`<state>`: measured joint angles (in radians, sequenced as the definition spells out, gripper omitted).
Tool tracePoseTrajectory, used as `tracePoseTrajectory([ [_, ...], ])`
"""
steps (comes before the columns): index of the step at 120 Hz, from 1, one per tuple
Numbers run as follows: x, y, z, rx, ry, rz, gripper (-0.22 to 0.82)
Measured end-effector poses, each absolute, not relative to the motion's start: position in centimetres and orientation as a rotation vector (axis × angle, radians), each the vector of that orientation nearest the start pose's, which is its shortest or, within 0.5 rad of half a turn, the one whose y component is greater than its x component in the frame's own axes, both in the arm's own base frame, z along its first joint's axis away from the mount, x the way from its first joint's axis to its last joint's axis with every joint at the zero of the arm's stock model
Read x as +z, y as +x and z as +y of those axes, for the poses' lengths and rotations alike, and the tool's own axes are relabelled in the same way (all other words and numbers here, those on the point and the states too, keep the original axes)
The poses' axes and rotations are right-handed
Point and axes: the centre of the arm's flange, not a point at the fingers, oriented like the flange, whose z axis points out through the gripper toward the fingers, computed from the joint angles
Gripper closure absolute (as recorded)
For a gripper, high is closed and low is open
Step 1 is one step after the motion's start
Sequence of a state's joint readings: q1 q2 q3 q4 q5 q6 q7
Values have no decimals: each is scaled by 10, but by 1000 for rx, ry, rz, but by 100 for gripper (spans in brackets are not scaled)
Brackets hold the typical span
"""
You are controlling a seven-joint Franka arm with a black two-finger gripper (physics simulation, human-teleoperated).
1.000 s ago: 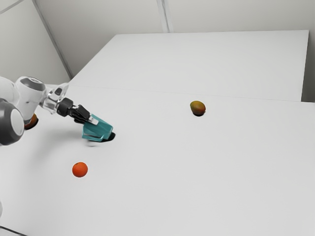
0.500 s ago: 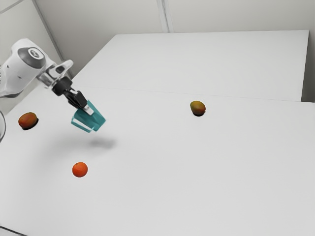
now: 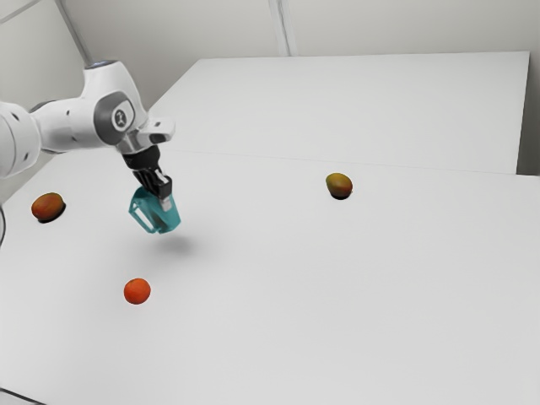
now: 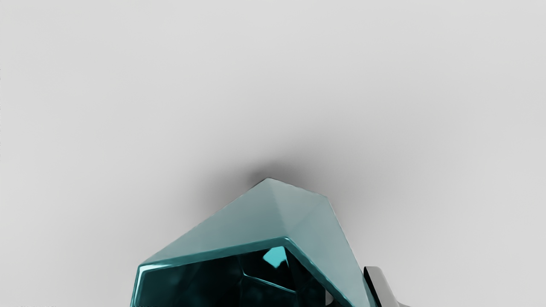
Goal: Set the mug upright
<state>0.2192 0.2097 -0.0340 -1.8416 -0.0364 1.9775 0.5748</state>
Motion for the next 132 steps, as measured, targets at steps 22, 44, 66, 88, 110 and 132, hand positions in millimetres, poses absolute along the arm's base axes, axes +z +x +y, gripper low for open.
tracePoseTrajectory([
  [22, 388, 580, 97, -5, -3122, 489, 78],
  [44, 373, 578, 93, -37, -3122, 382, 78],
  [66, 357, 576, 89, -21, -3127, 311, 78],
  [88, 349, 577, 89, -14, -3133, 245, 78],
  [110, 344, 578, 87, -7, -3144, 205, 57],
  [132, 347, 578, 85, -14, -3148, 184, 26],
])
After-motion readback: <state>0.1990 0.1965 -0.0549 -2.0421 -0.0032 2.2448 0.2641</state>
